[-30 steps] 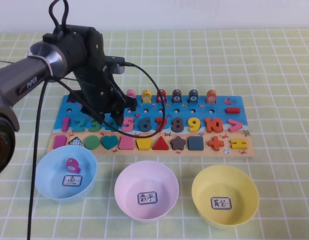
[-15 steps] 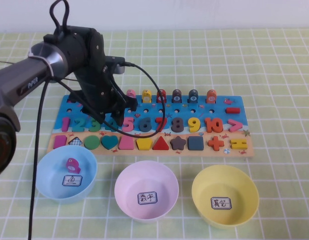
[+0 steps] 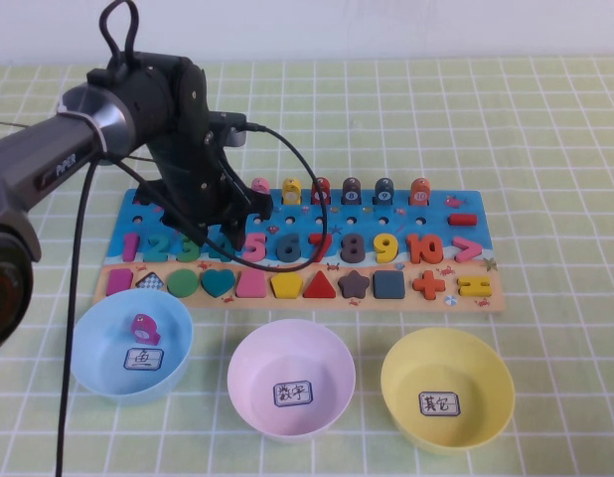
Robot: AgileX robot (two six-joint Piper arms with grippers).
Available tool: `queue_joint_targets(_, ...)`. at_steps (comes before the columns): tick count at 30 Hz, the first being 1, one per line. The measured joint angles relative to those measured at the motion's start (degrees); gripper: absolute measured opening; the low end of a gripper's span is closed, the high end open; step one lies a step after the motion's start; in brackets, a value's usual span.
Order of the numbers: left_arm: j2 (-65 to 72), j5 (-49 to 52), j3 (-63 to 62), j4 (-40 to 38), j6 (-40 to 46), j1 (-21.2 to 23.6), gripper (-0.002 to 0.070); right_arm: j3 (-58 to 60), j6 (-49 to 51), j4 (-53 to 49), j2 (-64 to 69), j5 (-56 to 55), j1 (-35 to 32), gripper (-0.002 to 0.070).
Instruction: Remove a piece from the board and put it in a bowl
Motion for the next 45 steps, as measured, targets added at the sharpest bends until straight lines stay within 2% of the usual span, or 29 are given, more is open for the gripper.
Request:
queue_joint_targets(15,1.3,0.1,-0.1,0.2,-0.4,0.0,0.0352,0.0,0.0,0.0,0.0,0.0,0.0,-0.0018)
queue_joint_targets(21,1.3,0.1,-0.1,0.3,-0.5,0.0,0.0230,0.0,0.0,0.0,0.0,0.0,0.0,-0.0018)
queue_joint_targets(31,1.8,4.4,-4.0,0.3,-0.4,0.0,0.0230,0.0,0.0,0.0,0.0,0.0,0.0,-0.0018)
queue_joint_targets(38,-0.3,7.9,-11.3,0.4,3.6,0.0,0.0230,0.0,0.0,0.0,0.0,0.0,0.0,-0.0018)
queue_joint_targets(45,-10.8,8.2,-5.3,0.6,6.8,0.0,0.0230,0.0,0.0,0.0,0.0,0.0,0.0,-0.0018)
